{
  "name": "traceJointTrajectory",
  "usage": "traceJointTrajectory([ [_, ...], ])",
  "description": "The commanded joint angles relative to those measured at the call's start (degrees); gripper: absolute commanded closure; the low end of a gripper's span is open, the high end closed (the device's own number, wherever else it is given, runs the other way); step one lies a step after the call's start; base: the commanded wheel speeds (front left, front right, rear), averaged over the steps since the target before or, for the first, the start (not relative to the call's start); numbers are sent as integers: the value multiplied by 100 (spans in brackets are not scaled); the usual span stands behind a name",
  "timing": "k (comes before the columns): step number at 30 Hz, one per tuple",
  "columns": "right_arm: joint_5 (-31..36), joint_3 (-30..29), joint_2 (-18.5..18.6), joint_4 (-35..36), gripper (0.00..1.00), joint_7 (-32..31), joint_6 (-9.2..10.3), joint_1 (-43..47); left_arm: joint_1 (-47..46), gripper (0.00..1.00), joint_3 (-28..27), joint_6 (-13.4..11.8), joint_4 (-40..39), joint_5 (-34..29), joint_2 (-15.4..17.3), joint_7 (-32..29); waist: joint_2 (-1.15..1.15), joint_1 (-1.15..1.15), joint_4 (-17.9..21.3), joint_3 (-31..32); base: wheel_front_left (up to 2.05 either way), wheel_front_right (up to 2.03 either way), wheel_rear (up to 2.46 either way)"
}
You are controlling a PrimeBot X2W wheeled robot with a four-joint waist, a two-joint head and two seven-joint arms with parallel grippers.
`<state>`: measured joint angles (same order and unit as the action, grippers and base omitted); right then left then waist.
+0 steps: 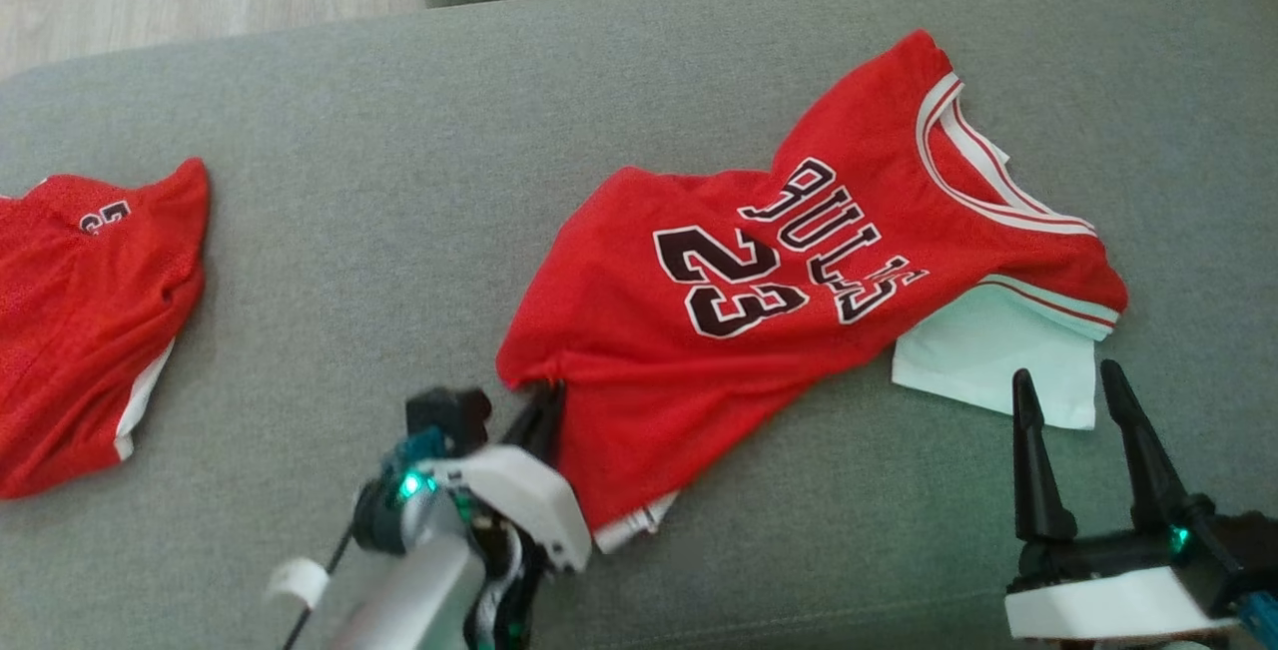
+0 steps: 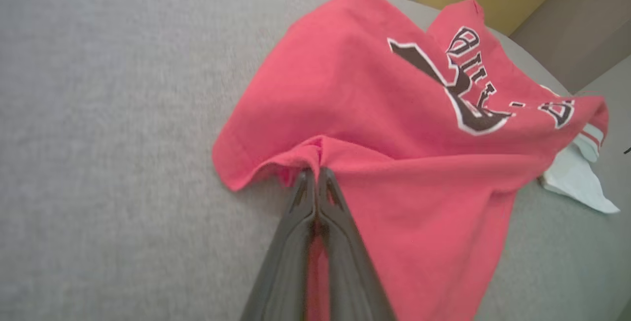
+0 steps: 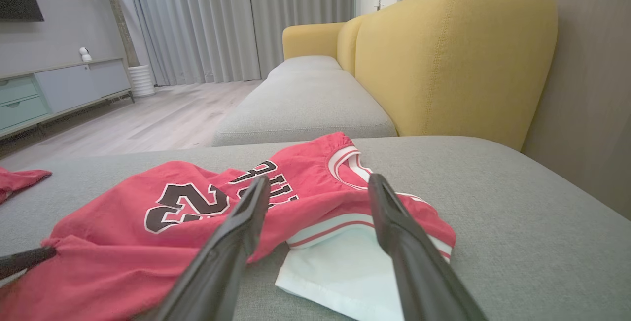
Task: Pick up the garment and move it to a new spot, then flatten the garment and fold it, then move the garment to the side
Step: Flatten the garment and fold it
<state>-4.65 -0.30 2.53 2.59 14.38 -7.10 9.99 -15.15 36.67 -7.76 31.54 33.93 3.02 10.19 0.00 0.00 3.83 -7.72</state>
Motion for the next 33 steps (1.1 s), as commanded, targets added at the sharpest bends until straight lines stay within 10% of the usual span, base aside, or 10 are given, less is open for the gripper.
traceJointTrajectory([
  [1, -35, 123, 35, 139, 0, 62, -39, -211, -349, 100, -231, -44, -122, 16, 48, 48, 0, 0, 5, -4, 0, 0, 0],
  [17, -79, 238, 35, 6, 0, 62, -39, -319, -1223, 100, -589, -480, 690, -283, 869, -25, 0, 0, 131, -51, 0, 0, 0],
  [19, -74, 275, 35, -17, 0, 62, -39, -333, -1215, 59, -566, -483, 890, -297, 814, 70, 0, 0, 127, -45, 0, 0, 0],
  [20, -65, 295, 35, -25, 0, 62, -39, -340, -1206, 10, -570, -479, 970, -294, 781, 138, 0, 0, 124, -39, 0, 0, 0],
  [21, -58, 305, 35, -31, 0, 62, -39, -339, -1188, 0, -590, -486, 1030, -289, 748, 218, 0, 0, 119, -22, 0, 0, 0],
  [33, -4, 191, 35, 48, 0, 62, -39, -170, 352, 0, -1211, -767, -676, -787, 499, 479, 0, 0, -47, 124, 0, 0, 0],
])
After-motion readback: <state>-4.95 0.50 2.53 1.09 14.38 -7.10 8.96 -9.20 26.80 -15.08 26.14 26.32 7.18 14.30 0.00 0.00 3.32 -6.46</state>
